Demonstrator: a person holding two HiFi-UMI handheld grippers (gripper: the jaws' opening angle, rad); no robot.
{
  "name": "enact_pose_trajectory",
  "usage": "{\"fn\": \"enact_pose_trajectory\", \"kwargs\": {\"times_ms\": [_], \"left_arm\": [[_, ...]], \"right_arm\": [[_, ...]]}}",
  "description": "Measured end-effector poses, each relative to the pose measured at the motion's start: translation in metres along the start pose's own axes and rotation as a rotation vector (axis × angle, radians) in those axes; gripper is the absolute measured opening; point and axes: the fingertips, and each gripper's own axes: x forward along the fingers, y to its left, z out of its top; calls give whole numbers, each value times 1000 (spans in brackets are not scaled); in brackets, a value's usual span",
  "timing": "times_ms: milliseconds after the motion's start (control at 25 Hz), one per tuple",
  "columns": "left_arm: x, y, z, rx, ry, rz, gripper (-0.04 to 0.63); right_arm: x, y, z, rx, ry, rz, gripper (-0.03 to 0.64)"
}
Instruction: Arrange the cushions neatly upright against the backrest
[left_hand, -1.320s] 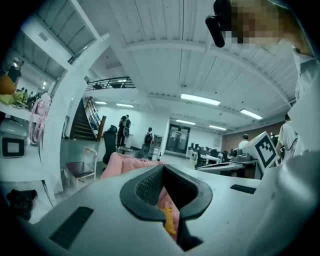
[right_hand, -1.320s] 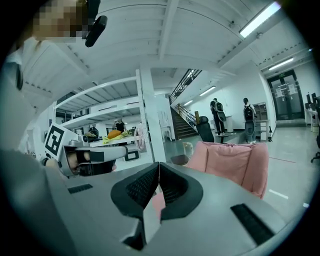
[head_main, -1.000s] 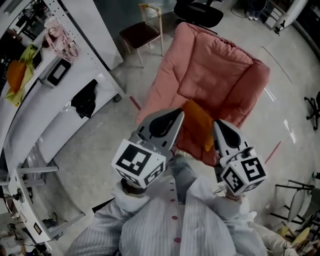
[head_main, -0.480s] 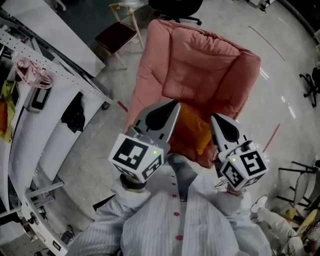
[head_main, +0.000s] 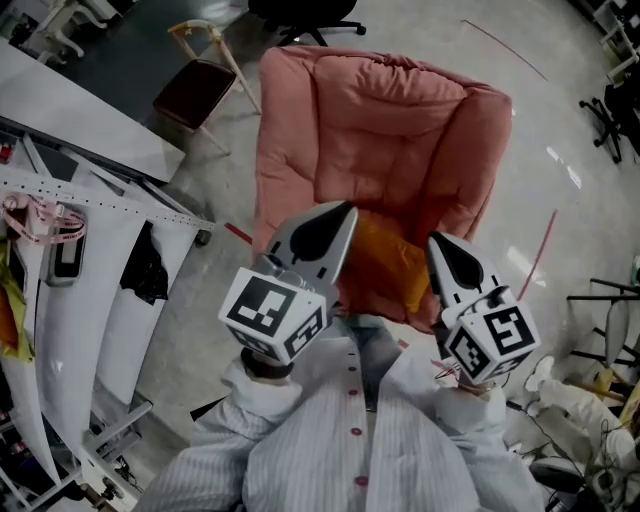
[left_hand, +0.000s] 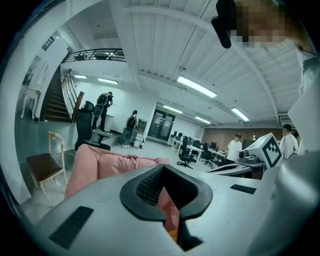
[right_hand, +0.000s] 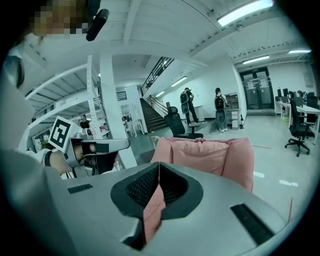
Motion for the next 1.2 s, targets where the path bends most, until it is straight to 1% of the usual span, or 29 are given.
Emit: {"fn": "enact_pose_trajectory", "kwargs": {"times_ms": [360,640,800,1040,1120,1200], "left_arm": [[25,33,-31,-25,104,-100,11],[43,46,-61,-44,167,-137,11],[56,58,-89,-62,208,-146,12],[82,74,-145,-109,314,-160,15],[88,79,-165,-126,348,-160,34],[95,83,-186,-146,379,-158,72]], "right_arm": [[26,-10,-19,41,38,-133,14],[27,-28,-39,79,65,-217,15],[31,-40,-61,118,99,-262,15],[40,-59,-99,175,153,-313,17],[40,-66,-113,196,165,-341,17],[39,-73,-128,213,183,-365,18]]}}
